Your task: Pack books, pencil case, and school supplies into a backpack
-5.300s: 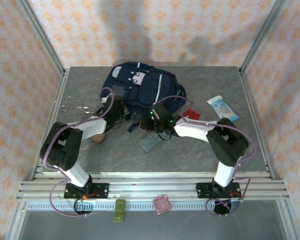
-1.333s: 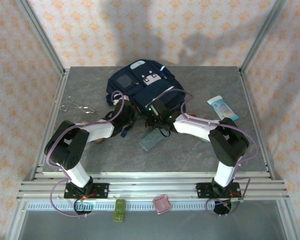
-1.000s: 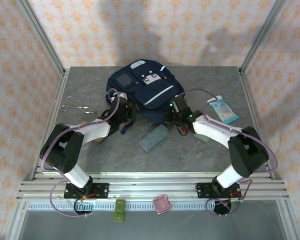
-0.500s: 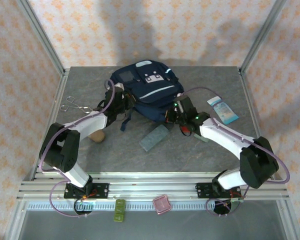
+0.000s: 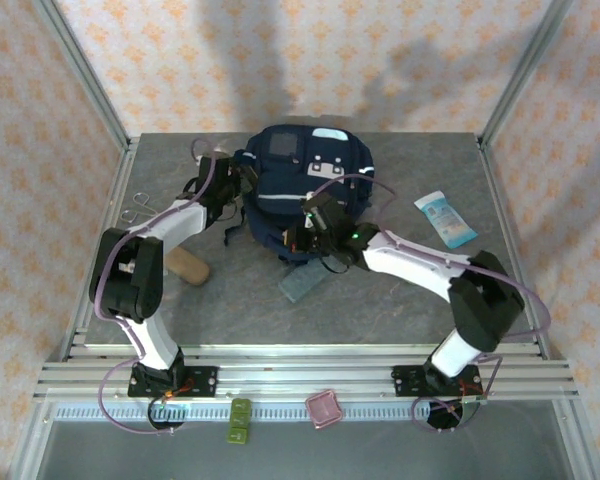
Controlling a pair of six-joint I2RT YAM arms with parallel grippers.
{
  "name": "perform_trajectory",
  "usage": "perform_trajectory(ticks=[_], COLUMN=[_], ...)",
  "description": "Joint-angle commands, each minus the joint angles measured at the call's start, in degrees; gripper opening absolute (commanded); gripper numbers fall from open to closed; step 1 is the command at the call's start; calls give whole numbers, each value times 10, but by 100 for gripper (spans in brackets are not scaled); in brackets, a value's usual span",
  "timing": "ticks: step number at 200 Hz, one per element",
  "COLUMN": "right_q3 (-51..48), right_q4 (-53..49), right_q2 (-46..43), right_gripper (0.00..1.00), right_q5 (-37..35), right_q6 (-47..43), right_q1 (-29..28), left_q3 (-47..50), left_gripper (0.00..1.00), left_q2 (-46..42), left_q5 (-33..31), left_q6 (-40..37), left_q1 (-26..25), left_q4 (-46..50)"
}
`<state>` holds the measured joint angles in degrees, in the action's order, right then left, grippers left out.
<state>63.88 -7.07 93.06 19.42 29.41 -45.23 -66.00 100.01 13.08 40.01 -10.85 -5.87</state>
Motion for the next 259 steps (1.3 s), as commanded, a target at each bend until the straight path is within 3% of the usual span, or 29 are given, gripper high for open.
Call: perform_trajectory(ticks=[1,69,92,134,150,183,212,259], right_q3=[34,32,34,30,25,8,-40,-145], right_q4=[38,50,49,42,34,1,-25,-44], right_q2=[25,56,58,55,51,23,-24,-107], right_gripper=[0,0,0,0,0,0,0,0], right_q5=[25,27,30,29,22,-25,-70,-129], right_q6=[14,18,18,17,16,2,-12,-27], right_q1=[-6,-6,-6,-8,-8,-7,12,94], left_q3=[32,226,257,226,220,195,200,208], left_gripper=[51,64,69,69,56,0,0,0], left_q2=[-57,-197,-189,-126,-110,-85,-101,-140], left_q5=[17,24,20,-18,-39,-51,-48,-41], left_q6=[0,35,54,54,59,51,47,34], left_q1=[1,-48,-80,-111,-110,-107,-98,-61], left_q4=[-13,-3,-35,-60,-70,-45,-43,-39])
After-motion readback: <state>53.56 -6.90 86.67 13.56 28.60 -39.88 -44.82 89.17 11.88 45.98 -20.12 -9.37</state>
